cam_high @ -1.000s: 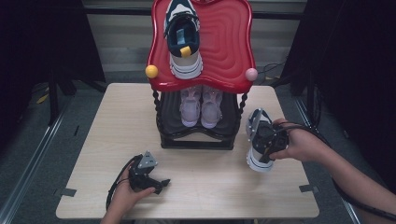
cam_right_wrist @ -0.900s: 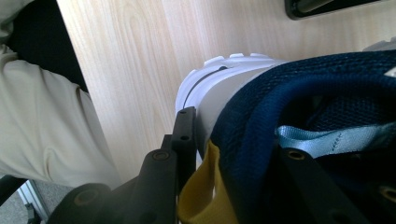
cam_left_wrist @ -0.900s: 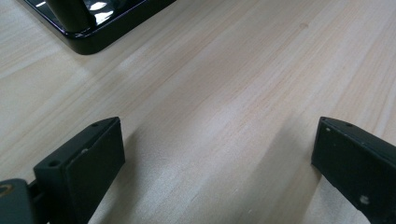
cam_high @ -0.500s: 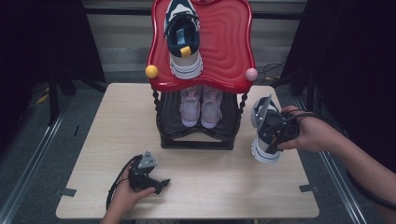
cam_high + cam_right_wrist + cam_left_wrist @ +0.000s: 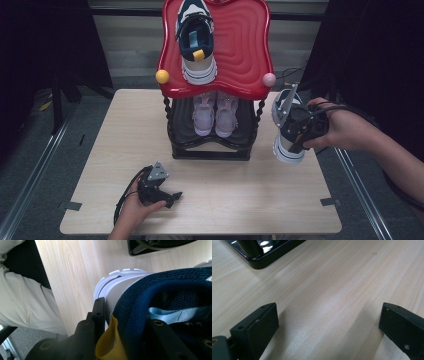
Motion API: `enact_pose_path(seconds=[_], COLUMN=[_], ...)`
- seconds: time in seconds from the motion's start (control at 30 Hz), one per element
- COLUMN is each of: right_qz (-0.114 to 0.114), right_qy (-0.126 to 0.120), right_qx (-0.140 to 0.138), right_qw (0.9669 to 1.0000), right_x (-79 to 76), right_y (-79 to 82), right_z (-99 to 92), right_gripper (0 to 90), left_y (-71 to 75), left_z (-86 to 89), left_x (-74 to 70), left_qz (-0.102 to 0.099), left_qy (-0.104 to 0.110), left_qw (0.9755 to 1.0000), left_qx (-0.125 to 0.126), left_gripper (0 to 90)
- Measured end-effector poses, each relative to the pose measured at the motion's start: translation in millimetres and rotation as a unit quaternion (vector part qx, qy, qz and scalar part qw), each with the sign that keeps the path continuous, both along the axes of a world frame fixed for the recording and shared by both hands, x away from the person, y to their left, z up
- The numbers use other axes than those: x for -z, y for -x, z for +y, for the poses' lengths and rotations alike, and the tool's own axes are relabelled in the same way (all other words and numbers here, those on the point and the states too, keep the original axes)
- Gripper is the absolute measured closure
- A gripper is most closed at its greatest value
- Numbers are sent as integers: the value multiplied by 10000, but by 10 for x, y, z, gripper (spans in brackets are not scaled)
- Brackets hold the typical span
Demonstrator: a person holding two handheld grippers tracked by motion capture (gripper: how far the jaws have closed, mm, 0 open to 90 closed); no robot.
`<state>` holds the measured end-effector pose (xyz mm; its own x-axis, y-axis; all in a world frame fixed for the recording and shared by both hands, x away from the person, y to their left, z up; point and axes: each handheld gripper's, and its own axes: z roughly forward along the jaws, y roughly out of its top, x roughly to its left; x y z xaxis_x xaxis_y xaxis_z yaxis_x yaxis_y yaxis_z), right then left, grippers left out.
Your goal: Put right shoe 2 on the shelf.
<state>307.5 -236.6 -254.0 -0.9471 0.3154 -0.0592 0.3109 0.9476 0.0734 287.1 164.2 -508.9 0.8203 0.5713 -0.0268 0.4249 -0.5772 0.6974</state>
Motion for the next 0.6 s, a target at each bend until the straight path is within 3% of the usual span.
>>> enact_pose_path(seconds=[0.6], right_qz=[-387], right_qy=[76], right_qx=[-3], right_qw=[9992], right_x=[-560], right_y=[-37], right_z=[83], right_gripper=[701], left_y=[-1], left_z=[-2], left_x=[5], left_qz=[-25], left_qy=[29], left_qw=[10000], left_qx=[-1], left_gripper=[21])
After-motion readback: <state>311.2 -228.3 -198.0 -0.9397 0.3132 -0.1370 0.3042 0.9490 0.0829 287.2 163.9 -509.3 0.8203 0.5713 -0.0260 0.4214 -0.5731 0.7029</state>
